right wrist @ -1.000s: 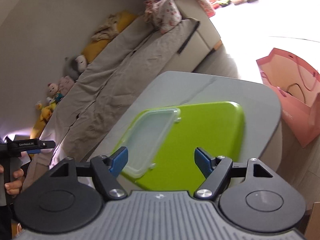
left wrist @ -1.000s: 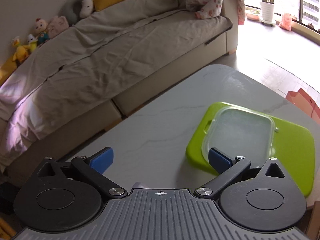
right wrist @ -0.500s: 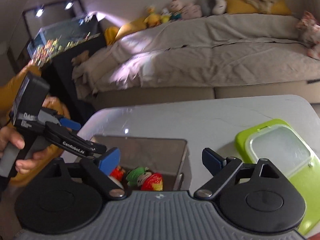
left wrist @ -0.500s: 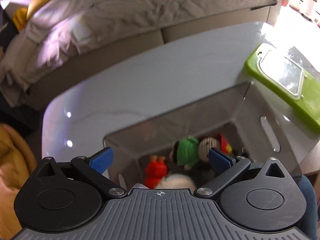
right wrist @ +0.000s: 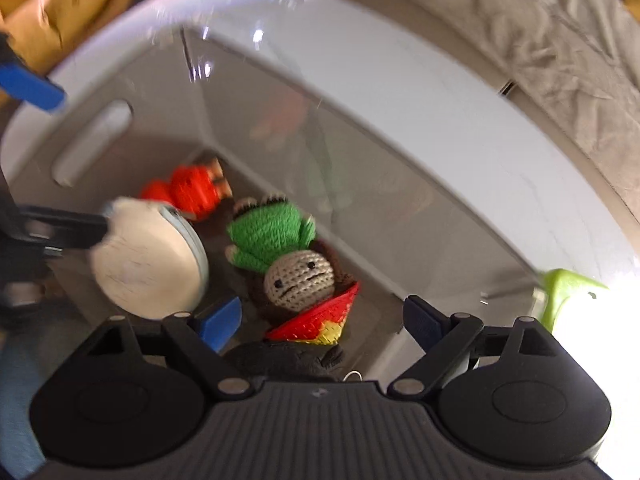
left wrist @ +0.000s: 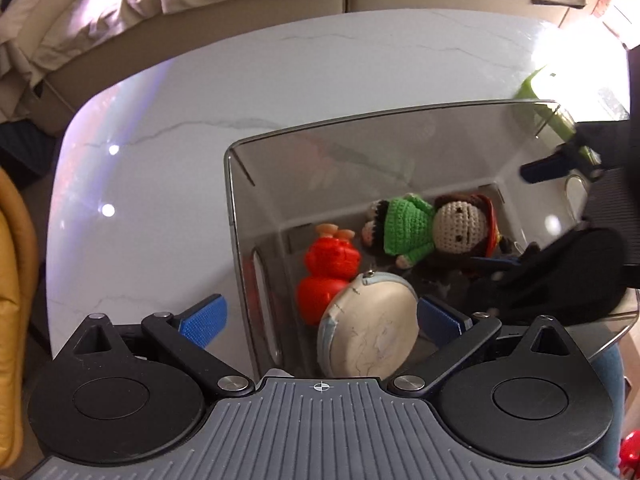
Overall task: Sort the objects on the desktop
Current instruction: 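Reach the right tool into the open box toward the green crochet doll, then lift the crochet doll and red star ball out with the right tool onto the table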
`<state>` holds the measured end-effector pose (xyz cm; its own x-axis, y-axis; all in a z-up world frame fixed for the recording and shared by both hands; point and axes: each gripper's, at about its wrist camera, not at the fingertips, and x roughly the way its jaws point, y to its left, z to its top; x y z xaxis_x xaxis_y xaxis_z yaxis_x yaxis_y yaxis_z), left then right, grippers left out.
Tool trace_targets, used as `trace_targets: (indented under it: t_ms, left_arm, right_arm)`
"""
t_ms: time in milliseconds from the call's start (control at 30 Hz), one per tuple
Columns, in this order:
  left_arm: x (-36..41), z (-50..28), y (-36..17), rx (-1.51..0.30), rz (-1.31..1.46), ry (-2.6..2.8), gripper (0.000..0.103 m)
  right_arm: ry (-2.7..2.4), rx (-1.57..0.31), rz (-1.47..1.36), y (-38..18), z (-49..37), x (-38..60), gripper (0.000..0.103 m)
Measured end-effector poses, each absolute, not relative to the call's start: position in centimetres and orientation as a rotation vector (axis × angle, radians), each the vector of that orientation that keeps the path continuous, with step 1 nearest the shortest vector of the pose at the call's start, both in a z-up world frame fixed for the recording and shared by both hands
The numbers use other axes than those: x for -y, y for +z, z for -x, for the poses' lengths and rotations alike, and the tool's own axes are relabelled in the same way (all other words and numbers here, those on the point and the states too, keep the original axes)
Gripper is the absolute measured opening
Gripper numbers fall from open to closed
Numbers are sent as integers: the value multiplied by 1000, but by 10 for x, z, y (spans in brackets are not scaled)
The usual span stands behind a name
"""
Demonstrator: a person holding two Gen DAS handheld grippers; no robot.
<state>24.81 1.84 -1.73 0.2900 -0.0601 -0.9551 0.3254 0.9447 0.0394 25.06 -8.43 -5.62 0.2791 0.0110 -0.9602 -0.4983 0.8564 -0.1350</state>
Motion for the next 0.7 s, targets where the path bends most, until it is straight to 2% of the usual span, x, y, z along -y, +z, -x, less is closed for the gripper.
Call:
trace_targets:
  t_ms: [200,333,500,700]
  left_arm:
    - [-34,-250,-23,-1291,-181,-267,103]
    - [-43,-248,-26,-1317,-145,-269,103]
    - [-49,-247,-26,-1349,-76,-275,103]
    - [-40,-246,-18,-1340,-44,-299,103]
  right_arm:
    - [350,-1331,519,-102,-273,70,89]
    - [380,-1298,526,-109,-266,72,71]
    - [394,-1232,380,-79,-249,100,66]
    - [365,-1052,243,5,-221,160,66]
